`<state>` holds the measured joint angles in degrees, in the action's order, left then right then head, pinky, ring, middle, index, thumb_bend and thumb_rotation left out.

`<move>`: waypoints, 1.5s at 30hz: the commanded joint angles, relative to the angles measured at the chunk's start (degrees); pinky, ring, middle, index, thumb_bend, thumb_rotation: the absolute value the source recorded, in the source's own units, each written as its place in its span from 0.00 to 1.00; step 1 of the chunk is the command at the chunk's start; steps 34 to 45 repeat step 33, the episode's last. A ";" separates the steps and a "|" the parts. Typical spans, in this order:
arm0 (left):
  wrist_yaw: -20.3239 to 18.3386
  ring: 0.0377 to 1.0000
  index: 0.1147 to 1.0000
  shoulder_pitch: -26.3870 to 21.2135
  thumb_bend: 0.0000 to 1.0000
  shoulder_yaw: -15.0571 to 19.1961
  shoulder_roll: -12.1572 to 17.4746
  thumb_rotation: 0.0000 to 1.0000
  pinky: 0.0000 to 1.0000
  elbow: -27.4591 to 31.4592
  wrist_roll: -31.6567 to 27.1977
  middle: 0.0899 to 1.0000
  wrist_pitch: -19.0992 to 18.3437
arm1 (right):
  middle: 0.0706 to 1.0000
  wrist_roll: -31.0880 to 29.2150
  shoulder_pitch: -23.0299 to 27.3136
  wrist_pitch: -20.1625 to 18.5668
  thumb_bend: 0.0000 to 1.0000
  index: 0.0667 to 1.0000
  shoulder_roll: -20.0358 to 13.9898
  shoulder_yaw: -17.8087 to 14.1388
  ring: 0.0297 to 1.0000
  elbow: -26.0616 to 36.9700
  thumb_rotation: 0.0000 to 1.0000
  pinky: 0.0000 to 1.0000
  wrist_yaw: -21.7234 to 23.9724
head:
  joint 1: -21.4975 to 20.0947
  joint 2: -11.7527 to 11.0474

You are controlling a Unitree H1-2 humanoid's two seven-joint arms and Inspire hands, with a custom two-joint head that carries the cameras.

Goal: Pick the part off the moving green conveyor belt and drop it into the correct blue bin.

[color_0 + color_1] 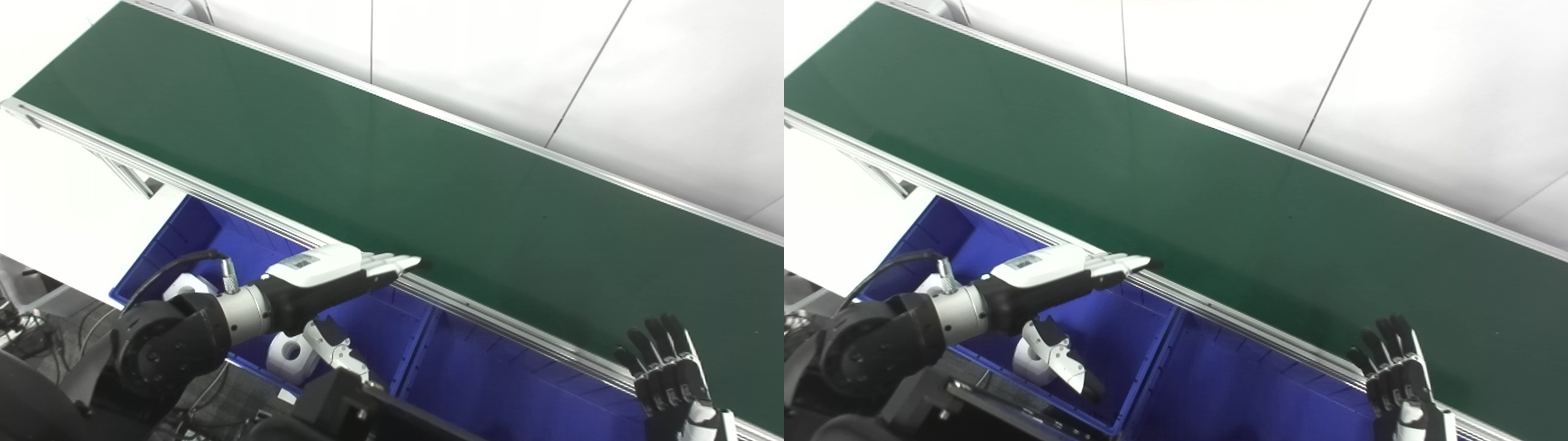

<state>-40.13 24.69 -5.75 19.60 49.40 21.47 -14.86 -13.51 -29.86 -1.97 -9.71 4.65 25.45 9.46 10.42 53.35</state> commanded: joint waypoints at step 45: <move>29.87 1.00 1.00 -6.88 0.92 2.47 -18.69 0.89 0.98 -12.93 -21.26 1.00 28.49 | 0.93 17.15 -3.68 13.66 0.81 0.96 11.94 10.20 0.89 13.98 0.92 0.85 -8.45 | -30.70 -1.88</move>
